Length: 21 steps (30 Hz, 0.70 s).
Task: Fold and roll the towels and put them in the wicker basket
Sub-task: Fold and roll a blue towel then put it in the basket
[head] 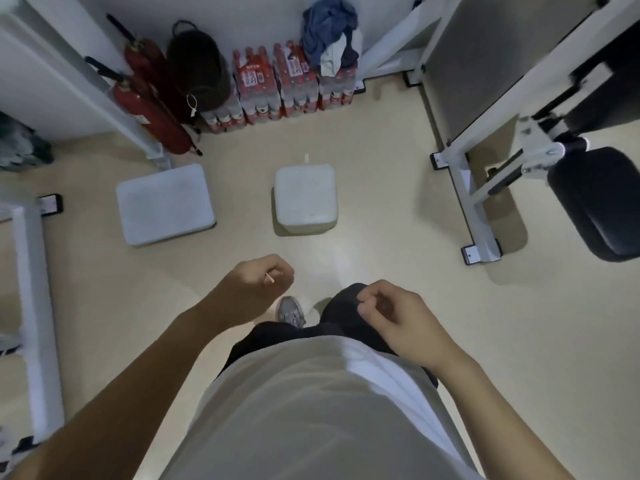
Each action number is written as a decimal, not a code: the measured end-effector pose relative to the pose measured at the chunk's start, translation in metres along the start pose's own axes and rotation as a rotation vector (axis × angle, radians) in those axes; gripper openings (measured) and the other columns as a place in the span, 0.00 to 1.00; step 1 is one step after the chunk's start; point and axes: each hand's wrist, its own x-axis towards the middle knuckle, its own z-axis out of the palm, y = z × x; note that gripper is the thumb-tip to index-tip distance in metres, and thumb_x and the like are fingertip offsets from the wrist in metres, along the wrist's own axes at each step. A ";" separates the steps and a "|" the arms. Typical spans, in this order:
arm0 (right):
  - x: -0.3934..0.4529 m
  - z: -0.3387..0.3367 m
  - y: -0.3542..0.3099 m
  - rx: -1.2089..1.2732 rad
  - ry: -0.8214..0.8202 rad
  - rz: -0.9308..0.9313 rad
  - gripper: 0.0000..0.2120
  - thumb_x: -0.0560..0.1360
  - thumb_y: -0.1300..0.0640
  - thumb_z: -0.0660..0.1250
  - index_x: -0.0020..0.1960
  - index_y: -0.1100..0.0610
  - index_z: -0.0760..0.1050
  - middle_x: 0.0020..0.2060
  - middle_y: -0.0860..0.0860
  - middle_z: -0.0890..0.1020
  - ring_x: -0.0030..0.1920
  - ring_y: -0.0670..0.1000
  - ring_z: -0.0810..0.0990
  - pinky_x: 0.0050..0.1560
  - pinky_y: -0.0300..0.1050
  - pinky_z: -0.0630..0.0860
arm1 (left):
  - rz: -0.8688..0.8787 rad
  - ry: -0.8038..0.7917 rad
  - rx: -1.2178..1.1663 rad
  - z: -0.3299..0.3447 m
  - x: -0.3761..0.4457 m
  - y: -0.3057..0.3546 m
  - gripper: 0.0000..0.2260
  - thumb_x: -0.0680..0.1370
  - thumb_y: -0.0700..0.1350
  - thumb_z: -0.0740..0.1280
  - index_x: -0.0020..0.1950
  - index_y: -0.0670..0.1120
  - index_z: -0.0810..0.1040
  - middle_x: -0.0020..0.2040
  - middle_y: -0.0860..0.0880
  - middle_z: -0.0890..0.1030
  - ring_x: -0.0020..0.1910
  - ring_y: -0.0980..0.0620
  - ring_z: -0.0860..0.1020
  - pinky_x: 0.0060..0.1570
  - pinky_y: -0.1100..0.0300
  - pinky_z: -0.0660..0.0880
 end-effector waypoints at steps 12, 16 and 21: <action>0.269 -0.162 -0.068 -0.038 -0.077 -0.094 0.07 0.79 0.57 0.65 0.45 0.47 0.77 0.40 0.44 0.81 0.41 0.47 0.80 0.43 0.38 0.76 | -0.112 0.060 0.128 -0.112 0.224 0.093 0.07 0.80 0.54 0.62 0.54 0.56 0.77 0.48 0.60 0.80 0.47 0.63 0.78 0.48 0.68 0.73; 0.355 -0.201 -0.107 -0.036 -0.079 -0.105 0.02 0.78 0.55 0.68 0.47 0.49 0.79 0.38 0.46 0.81 0.36 0.44 0.77 0.41 0.31 0.72 | -0.129 0.081 0.094 -0.155 0.278 0.107 0.07 0.80 0.54 0.62 0.54 0.56 0.77 0.48 0.61 0.80 0.48 0.63 0.78 0.52 0.64 0.75; 0.458 -0.212 -0.150 0.007 -0.011 -0.083 0.02 0.78 0.54 0.68 0.47 0.50 0.79 0.39 0.48 0.81 0.40 0.48 0.79 0.41 0.30 0.72 | -0.084 0.082 0.098 -0.226 0.364 0.099 0.08 0.80 0.55 0.62 0.55 0.56 0.78 0.48 0.63 0.80 0.47 0.64 0.78 0.51 0.62 0.75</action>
